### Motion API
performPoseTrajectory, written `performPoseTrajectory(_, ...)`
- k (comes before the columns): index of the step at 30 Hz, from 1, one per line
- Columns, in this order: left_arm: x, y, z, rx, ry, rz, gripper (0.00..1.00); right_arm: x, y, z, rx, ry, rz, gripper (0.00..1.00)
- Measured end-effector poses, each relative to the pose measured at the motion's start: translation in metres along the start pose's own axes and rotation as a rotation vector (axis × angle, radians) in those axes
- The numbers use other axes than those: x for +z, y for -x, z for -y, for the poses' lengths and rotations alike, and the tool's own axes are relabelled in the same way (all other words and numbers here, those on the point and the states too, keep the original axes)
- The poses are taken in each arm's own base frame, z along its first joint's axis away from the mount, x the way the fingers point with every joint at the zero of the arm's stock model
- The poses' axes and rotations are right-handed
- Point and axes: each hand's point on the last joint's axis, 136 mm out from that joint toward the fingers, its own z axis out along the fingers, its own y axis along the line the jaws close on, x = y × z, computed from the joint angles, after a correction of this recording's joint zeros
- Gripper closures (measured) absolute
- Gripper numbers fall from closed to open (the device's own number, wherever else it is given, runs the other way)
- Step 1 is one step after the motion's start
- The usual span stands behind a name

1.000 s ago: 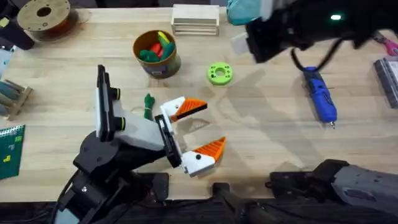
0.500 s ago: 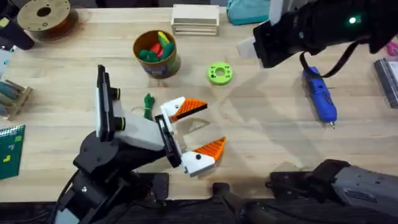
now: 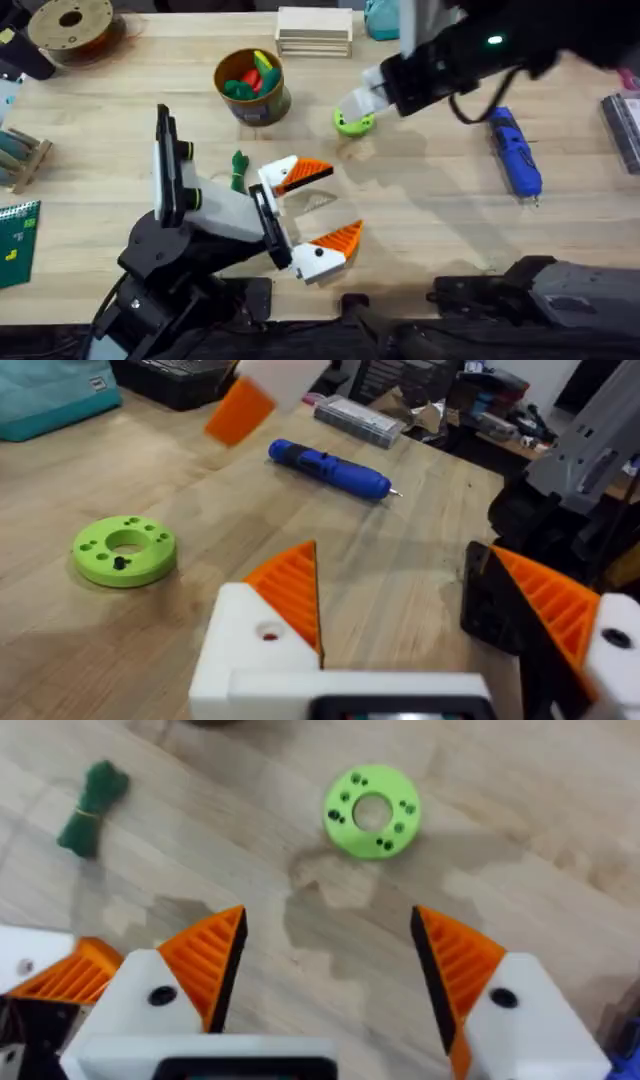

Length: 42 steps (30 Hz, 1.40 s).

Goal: Pick up the gripper from the table and insert it into the empty holder that is missing its gripper. Then pick up a screw, insert it into the mounting hole, and use the screwdriver to tighten it. Finally, clean up the table by picking up the vegetable and placing it into the bucket.

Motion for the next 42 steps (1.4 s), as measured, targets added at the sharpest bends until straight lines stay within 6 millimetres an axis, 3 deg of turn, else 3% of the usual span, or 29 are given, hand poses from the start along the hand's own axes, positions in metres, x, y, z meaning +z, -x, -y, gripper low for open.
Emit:
performPoseTrajectory(4,0.000,0.000,0.000,0.000,0.000,0.000,0.014,0.031,-0.011,0.001,0.005,-0.013,-0.150,0.044)
performPoseTrajectory(6,0.000,0.000,0.000,0.000,0.000,0.000,0.013,0.043,-0.011,0.001,0.003,-0.019,-0.212,0.111)
performPoseTrajectory(9,0.000,0.000,0.000,0.000,0.000,0.000,0.014,0.061,0.001,0.000,-0.002,-0.024,-0.255,0.213)
performPoseTrajectory(14,0.000,0.000,0.000,0.000,0.000,0.000,0.014,0.092,0.016,-0.002,-0.006,-0.028,-0.288,0.241)
performPoseTrajectory(19,0.000,0.000,0.000,0.000,0.000,0.000,0.014,0.126,0.001,0.001,-0.004,-0.040,-0.379,0.291)
performPoseTrajectory(27,0.000,0.000,0.000,0.000,0.000,0.000,0.014,0.139,0.009,0.001,-0.013,-0.040,-0.346,0.583)
performPoseTrajectory(33,0.000,0.000,0.000,0.000,0.000,0.000,0.014,0.142,0.017,0.000,-0.014,-0.037,-0.314,0.619)
performPoseTrajectory(42,0.000,0.000,0.000,0.000,0.000,0.000,0.013,0.155,0.008,0.002,-0.013,-0.042,-0.350,0.648)
